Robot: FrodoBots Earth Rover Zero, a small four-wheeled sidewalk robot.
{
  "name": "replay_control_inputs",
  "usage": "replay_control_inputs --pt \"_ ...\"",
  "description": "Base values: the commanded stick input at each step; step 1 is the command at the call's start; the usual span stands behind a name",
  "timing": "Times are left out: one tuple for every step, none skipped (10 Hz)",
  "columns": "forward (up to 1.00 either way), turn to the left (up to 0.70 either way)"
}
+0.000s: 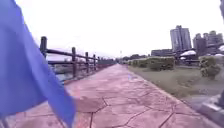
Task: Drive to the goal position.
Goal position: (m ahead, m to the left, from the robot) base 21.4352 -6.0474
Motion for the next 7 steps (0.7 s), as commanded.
replay_control_inputs --pt "1.0 0.0" --pt "1.0 0.0" --pt "1.0 0.0" --pt "1.0 0.0" --pt "1.0 0.0" --pt "1.0 0.0" --pt "1.0 0.0"
